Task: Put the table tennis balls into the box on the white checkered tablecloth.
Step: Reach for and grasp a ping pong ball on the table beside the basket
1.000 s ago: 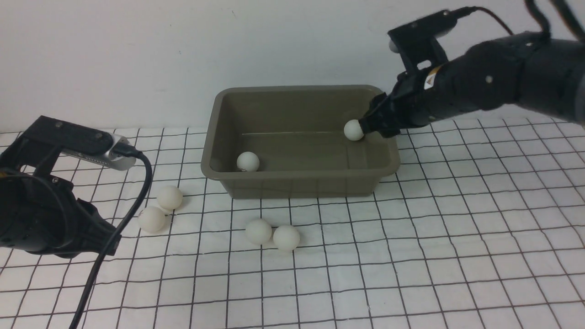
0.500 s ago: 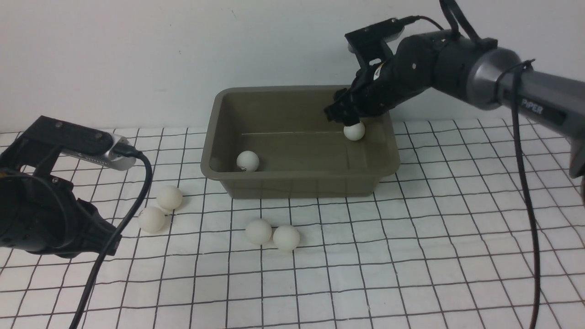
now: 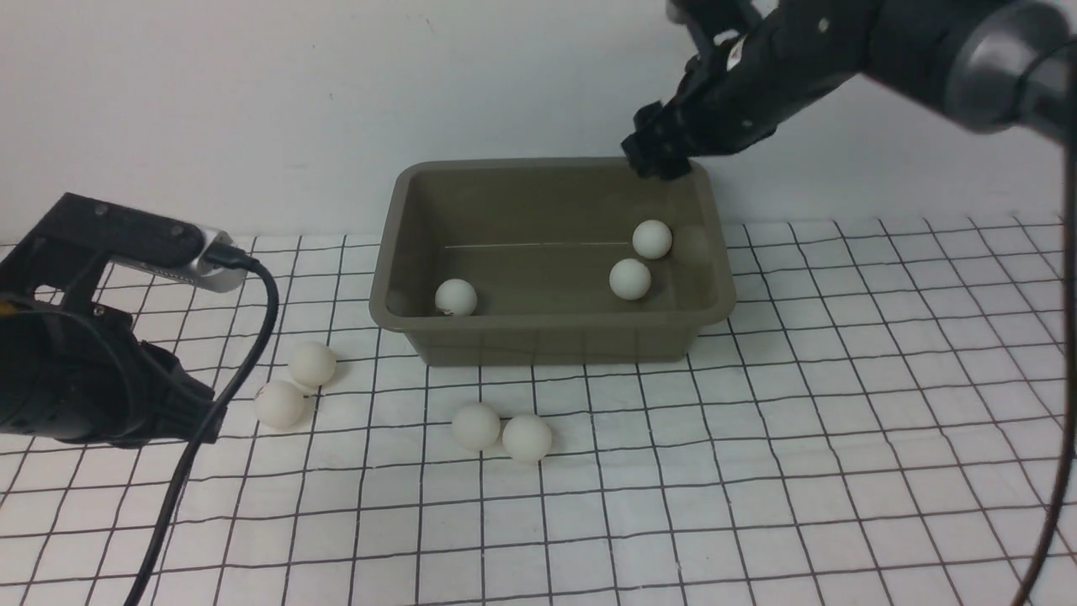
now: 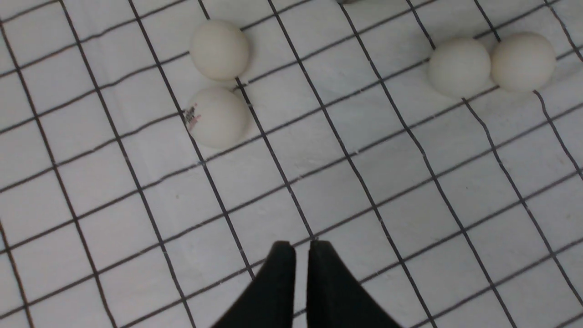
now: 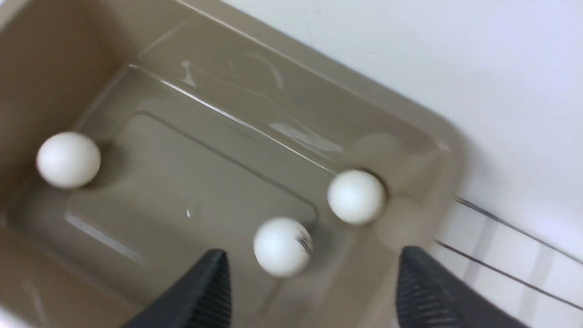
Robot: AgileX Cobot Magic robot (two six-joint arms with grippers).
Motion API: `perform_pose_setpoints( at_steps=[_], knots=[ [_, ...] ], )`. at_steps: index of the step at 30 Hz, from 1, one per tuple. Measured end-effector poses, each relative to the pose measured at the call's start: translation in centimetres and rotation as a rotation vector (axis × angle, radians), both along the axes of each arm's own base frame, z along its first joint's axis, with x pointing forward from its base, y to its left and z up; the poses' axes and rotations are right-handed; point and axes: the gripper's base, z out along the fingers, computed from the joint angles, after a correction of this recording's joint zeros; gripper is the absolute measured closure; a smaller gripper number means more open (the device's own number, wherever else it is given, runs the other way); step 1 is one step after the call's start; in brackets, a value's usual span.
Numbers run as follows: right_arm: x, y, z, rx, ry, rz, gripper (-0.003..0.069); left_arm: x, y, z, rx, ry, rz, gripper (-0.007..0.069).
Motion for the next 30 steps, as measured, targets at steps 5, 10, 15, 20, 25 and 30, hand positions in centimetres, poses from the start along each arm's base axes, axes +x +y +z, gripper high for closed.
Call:
perform_pose_setpoints(
  at_steps=[5, 10, 15, 20, 25, 30],
  knots=[
    [-3.5, -1.8, 5.0, -0.047, -0.019, -0.008, 0.0424, 2.0, 0.1, -2.0, 0.000, 0.022, 0.028, 0.0474],
    [-8.3, -4.2, 10.8, -0.069, -0.108, -0.024, 0.0636, 3.5, 0.1, -3.5, -0.009, 0.032, 0.055, 0.0354],
    [-14.4, -6.9, 16.1, -0.058, -0.197, -0.043, 0.0672, 5.8, 0.2, -5.1, -0.002, 0.041, 0.077, 0.0220],
    [-20.6, -9.1, 19.6, 0.022, -0.301, -0.028, 0.0673, 8.2, 0.3, -6.6, 0.003, 0.067, 0.085, 0.0158],
    [-26.7, -11.4, 20.7, 0.063, -0.370, -0.025, 0.0675, 10.3, 0.3, -8.7, 0.007, 0.115, 0.080, 0.0153],
    [-31.5, -13.3, 19.7, 0.076, -0.399, -0.026, 0.0675, 11.9, 0.2, -10.4, 0.028, 0.143, 0.046, 0.0151]
  ],
)
